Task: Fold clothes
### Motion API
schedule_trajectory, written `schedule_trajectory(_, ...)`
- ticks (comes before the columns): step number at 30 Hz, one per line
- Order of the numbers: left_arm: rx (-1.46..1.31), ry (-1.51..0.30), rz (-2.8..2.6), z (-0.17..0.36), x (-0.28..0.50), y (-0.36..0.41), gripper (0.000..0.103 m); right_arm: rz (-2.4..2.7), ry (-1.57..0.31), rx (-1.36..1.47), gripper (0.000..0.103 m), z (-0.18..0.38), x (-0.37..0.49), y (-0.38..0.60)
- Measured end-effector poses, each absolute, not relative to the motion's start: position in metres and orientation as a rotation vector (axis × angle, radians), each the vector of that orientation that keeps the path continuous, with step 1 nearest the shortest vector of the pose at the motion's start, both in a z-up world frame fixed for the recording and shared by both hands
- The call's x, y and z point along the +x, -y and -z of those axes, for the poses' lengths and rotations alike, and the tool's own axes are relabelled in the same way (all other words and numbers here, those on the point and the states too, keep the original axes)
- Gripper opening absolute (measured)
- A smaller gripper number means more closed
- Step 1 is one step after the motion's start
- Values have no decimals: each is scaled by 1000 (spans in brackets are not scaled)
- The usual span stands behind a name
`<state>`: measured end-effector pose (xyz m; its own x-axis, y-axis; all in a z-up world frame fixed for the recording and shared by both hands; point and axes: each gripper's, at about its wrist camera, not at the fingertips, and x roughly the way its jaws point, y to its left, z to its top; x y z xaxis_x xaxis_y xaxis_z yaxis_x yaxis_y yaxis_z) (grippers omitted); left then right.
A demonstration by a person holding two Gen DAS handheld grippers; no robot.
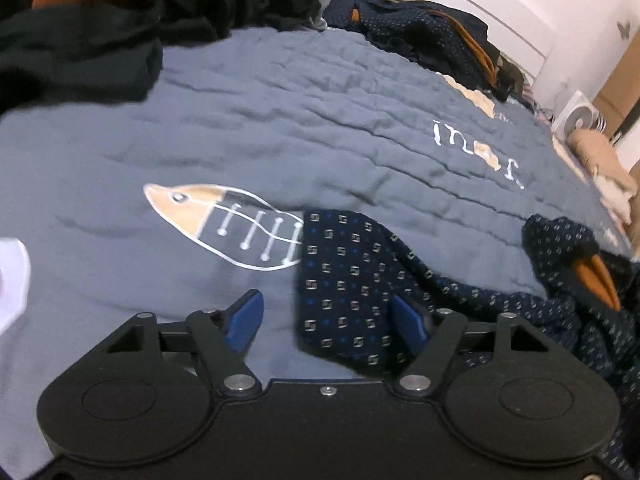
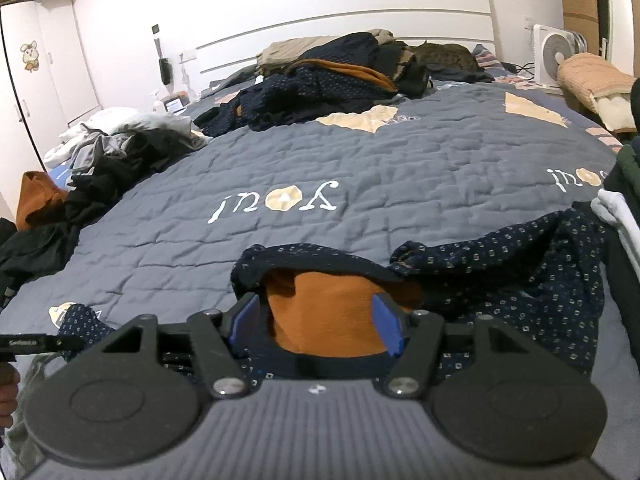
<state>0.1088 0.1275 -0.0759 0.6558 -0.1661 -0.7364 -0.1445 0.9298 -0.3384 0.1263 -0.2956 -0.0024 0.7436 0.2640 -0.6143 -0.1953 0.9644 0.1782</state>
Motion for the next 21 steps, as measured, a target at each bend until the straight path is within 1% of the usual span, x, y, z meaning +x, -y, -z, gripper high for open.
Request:
schedule_trajectory(1, -397, -862, 14, 77, 110, -126, 65, -254, -691, 100, 62, 3, 127, 294)
schedule_trajectory(2, -400, -858, 12, 78, 112, -125, 46, -254, -693, 95, 62, 4, 128, 293)
schedule_trajectory(4, -416, -867, 23, 78, 115, -122, 21, -251, -693, 92, 62, 5, 129, 292)
schedule_trajectory(5, -432, -864, 27, 78, 115, -120, 18, -250, -694, 96, 62, 5, 130, 292)
schedule_trajectory(6, -431, -859, 20, 77, 115, -119, 17, -252, -693, 98, 62, 5, 130, 291)
schedule_trajectory(8, -440, -844, 16, 77, 114, -121, 12, -257, -689, 93, 62, 3, 129, 289)
schedule_trajectory(10, -445, -821, 6, 73, 112, -125, 11, -262, -685, 89, 62, 2, 127, 288)
schedule_trajectory(17, -459, -724, -63, 46, 101, -155, 10, -265, -673, 104, 63, -2, 126, 287)
schedule_trajectory(21, -469, -658, -167, 28, 92, -187, 9, -271, -665, 103, 63, -4, 124, 283)
